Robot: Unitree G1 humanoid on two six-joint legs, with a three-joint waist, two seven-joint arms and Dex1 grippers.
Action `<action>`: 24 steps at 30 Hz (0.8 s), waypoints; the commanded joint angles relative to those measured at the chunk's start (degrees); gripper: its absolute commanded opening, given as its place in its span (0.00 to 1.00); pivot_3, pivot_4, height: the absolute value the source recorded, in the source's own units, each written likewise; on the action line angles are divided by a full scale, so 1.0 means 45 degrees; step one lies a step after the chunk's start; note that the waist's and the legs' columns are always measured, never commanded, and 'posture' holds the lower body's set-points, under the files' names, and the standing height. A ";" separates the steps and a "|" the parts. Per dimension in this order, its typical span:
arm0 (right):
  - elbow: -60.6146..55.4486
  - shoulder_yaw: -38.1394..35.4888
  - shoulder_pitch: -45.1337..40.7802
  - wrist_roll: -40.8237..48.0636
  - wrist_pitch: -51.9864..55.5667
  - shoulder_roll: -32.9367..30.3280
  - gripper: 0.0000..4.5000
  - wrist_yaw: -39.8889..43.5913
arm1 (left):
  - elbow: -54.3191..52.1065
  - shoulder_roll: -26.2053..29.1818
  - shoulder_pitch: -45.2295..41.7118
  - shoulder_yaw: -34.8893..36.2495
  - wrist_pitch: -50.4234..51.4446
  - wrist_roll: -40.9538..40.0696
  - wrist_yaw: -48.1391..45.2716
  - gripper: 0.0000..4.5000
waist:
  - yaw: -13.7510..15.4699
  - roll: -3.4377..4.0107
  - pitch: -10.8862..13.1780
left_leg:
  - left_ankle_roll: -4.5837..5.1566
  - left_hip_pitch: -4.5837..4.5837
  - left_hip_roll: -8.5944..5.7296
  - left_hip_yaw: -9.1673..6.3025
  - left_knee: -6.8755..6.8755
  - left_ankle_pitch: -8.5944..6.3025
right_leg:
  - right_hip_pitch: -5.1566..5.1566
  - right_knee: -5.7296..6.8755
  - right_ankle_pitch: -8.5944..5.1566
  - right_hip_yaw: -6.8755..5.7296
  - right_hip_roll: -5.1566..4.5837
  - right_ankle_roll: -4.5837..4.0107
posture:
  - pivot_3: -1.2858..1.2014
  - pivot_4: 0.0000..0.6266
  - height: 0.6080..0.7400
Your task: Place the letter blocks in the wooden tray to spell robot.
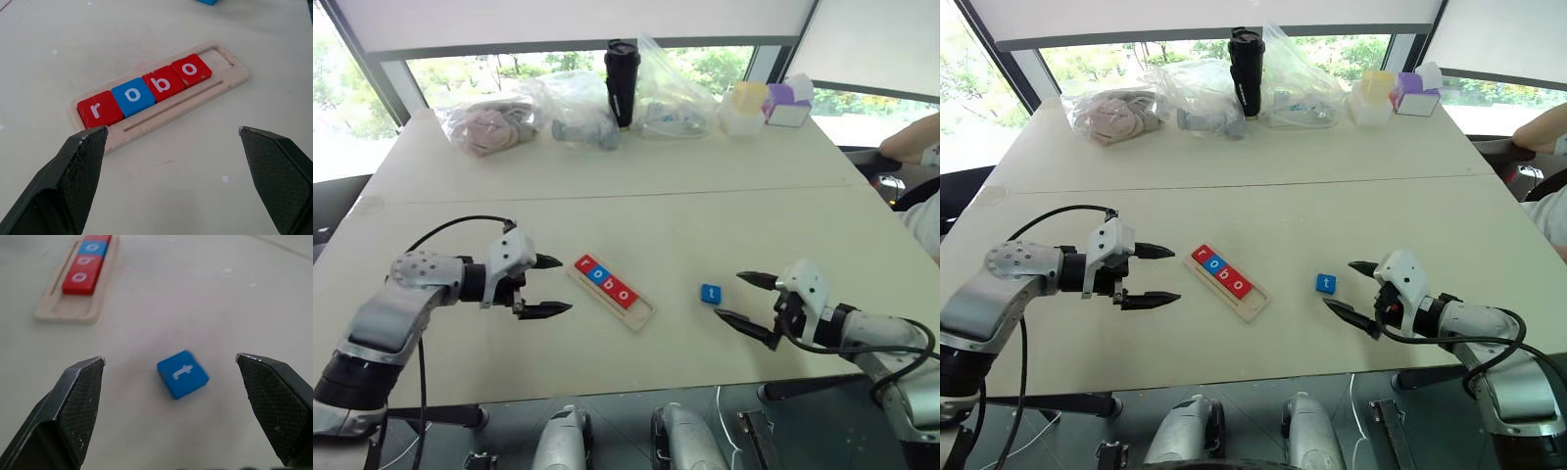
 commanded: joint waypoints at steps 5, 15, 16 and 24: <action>0.3497 0.0944 -0.1699 -0.1018 -0.2580 0.0065 0.99 0.0876 | -0.0805 0.0802 -0.0068 0.0413 -0.0050 -0.0241 -0.0600 1.00 | -0.0006 0.0002 0.0000 | 0.0000 0.0004 -0.0003 0.0003 0.0003 0.0001 | 0.0000 0.0008 0.0001 0.0001 -0.0001 0.0001 | 0.52 0.24 1.00; 0.5980 0.2311 -0.3119 -0.2139 -0.4902 0.0223 0.99 0.1798 | -0.0874 0.0928 0.0135 0.0490 -0.0022 -0.0221 -0.0459 1.00 | -0.0016 0.0002 0.0000 | -0.0002 0.0024 0.0000 0.0002 0.0007 0.0002 | 0.0019 0.0017 0.0003 0.0000 0.0005 0.0004 | 0.52 0.24 1.00; 0.6073 0.2398 -0.3151 -0.2293 -0.5172 0.0203 0.99 0.1808 | -0.0893 0.0938 0.0181 0.0493 -0.0025 -0.0211 -0.0427 1.00 | -0.0025 0.0002 -0.0001 | -0.0001 0.0029 0.0001 0.0004 0.0006 0.0002 | 0.0021 0.0018 0.0003 0.0001 0.0006 0.0005 | 0.52 0.24 1.00; 0.5954 0.3085 -0.3243 -0.3038 -0.5997 -0.0108 0.46 0.2205 | -0.0921 0.0921 0.0345 0.0461 -0.0039 -0.0180 -0.0305 1.00 | -0.0032 0.0001 -0.0001 | -0.0002 0.0106 0.0008 0.0012 0.0001 0.0001 | 0.0082 0.0019 0.0002 0.0002 0.0005 0.0002 | 0.52 0.24 1.00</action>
